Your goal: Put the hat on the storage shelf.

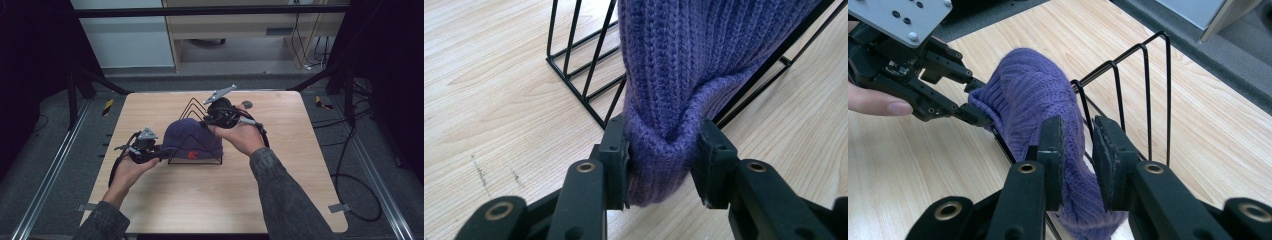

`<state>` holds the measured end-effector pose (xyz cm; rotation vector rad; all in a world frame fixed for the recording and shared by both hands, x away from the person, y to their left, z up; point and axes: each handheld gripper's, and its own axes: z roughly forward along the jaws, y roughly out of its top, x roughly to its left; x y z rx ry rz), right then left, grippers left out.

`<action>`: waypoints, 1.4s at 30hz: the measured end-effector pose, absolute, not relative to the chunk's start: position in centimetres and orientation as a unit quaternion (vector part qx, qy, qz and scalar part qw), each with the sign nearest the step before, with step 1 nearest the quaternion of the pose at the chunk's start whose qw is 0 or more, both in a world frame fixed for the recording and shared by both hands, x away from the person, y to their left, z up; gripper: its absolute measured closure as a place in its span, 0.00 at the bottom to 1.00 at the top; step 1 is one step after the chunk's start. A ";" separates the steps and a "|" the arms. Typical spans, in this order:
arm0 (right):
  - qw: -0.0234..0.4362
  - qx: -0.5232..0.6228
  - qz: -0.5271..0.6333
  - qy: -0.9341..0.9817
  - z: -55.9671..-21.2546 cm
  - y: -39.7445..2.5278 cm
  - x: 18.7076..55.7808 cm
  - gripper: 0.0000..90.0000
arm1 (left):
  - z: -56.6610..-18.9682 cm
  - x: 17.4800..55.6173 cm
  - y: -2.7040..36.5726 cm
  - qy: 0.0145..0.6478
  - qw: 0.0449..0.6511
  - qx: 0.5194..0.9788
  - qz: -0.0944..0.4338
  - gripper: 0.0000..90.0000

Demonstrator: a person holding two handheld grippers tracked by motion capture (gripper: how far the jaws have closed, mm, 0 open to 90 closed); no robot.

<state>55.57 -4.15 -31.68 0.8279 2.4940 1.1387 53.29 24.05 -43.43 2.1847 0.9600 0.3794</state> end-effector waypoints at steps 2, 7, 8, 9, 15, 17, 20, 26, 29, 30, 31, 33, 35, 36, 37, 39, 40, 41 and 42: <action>0.139 0.287 0.395 0.862 -31.7 -4.3 55.6 0.83 | -43.5 53.3 24.1 0.373 0.356 0.844 0.146 0.69; 0.140 0.290 0.395 0.861 -31.7 -4.5 55.6 0.82 | -44.3 53.3 24.6 0.389 0.364 0.836 0.133 0.67; 0.140 0.290 0.395 0.861 -31.7 -4.5 55.6 0.82 | -44.3 53.3 24.6 0.389 0.364 0.836 0.133 0.67; 0.142 0.290 0.394 0.861 -31.7 -4.5 55.6 0.82 | -44.5 53.3 24.8 0.392 0.363 0.834 0.133 0.67; 0.141 0.294 0.396 0.859 -31.8 -4.7 55.5 0.81 | -44.9 52.9 25.2 0.393 0.363 0.834 0.135 0.65; 0.142 0.295 0.395 0.858 -31.9 -4.9 55.4 0.80 | -44.9 52.5 25.6 0.395 0.370 0.829 0.143 0.63; 0.143 0.297 0.397 0.856 -31.9 -5.0 55.4 0.79 | -44.8 52.1 25.8 0.398 0.372 0.825 0.148 0.60; 0.147 0.300 0.401 0.853 -31.7 -5.3 55.2 0.78 | -45.2 50.5 26.8 0.414 0.371 0.813 0.173 0.44; 0.149 0.302 0.401 0.852 -31.5 -5.5 55.0 0.75 | -45.4 50.0 27.4 0.423 0.360 0.811 0.186 0.39; 0.152 0.307 0.405 0.848 -31.4 -5.8 54.8 0.71 | -45.6 49.9 27.8 0.425 0.343 0.816 0.191 0.30; 0.154 0.308 0.406 0.847 -31.4 -6.0 54.7 0.70 | -46.0 49.9 28.4 0.433 0.327 0.816 0.197 0.27; 0.155 0.313 0.407 0.844 -31.2 -6.3 54.5 0.66 | -46.3 49.8 29.2 0.449 0.320 0.811 0.198 0.22; 0.159 0.317 0.410 0.840 -31.0 -6.8 54.2 0.62 | -46.6 49.8 29.6 0.463 0.321 0.803 0.195 0.18; 0.160 0.318 0.412 0.839 -30.9 -7.0 54.1 0.61 | -46.8 49.9 30.1 0.474 0.318 0.799 0.190 0.16; 0.162 0.320 0.413 0.837 -30.9 -7.1 54.0 0.60 | -47.0 49.9 30.2 0.479 0.316 0.797 0.189 0.15; 0.169 0.324 0.417 0.833 -30.7 -7.6 53.8 0.58 | -47.3 50.0 30.6 0.487 0.311 0.794 0.187 0.13; 0.168 0.325 0.418 0.832 -30.6 -7.7 53.8 0.57 | -47.4 50.1 30.7 0.493 0.308 0.793 0.183 0.13; 0.171 0.325 0.418 0.831 -30.5 -7.9 53.7 0.56 | -47.5 50.1 30.8 0.496 0.308 0.791 0.182 0.12; 0.172 0.327 0.418 0.830 -30.5 -8.0 53.7 0.55 | -47.6 50.2 30.9 0.496 0.306 0.792 0.181 0.12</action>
